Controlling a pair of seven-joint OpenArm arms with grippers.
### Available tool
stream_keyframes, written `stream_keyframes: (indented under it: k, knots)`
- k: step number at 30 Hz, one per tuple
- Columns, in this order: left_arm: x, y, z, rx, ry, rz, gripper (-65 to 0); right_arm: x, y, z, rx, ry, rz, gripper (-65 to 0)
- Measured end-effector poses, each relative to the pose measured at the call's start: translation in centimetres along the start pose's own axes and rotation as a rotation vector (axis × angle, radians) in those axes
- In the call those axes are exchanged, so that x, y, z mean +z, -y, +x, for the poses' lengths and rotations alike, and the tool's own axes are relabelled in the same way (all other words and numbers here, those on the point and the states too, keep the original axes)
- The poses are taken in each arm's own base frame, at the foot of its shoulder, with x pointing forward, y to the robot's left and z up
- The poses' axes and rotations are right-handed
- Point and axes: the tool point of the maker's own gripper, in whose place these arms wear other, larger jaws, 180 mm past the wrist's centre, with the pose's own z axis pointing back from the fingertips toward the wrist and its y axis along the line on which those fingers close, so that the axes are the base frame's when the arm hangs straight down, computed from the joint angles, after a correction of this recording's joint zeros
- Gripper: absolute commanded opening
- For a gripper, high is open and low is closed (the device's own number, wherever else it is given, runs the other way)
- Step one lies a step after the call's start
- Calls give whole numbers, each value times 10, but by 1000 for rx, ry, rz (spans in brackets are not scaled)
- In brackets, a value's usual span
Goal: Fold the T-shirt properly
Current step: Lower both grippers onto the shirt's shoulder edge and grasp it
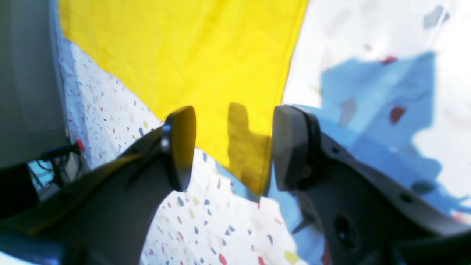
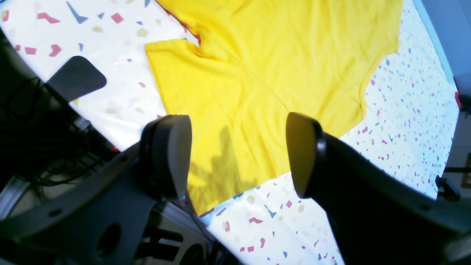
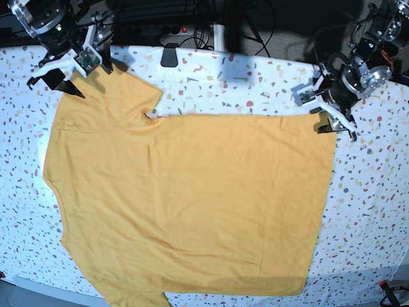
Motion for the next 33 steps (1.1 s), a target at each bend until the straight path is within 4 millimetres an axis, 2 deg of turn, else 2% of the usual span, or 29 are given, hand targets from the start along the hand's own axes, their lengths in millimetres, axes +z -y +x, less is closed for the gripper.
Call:
stream_keyframes:
  k: [8, 13, 15, 18, 19, 21, 25, 28, 33]
  knots:
    - [-4, 23, -19, -101, -21, -90, -335, 0, 0, 0, 0, -2, 0, -249]
    - [-17, 18, -27, -127, -34, -93, -381, 0, -1, -1, -7, -4, -2, -249]
    - [-18, 16, -30, -125, -41, -92, -443, 0, -2, -1, -21, -5, -5, -249]
    - [-18, 20, -31, -127, -54, -103, -621, 0, -3, -1, -32, -5, -8, -249]
    - [-18, 22, -32, -126, -57, -112, -650, 0, -3, -1, -32, -7, -8, -249]
    - [-18, 24, -34, -125, -63, -112, -650, -5, 0, -13, 10, -42, -19, -249]
    - [-18, 24, -34, -126, -64, -112, -650, -23, -1, -55, 42, -144, -4, -249]
    - [-18, 23, -35, -128, -69, -110, -650, -38, -8, -78, 30, -194, 18, -249]
    - [-18, 23, -35, -129, -69, -110, -650, -55, -42, -78, 45, -189, 109, -249]
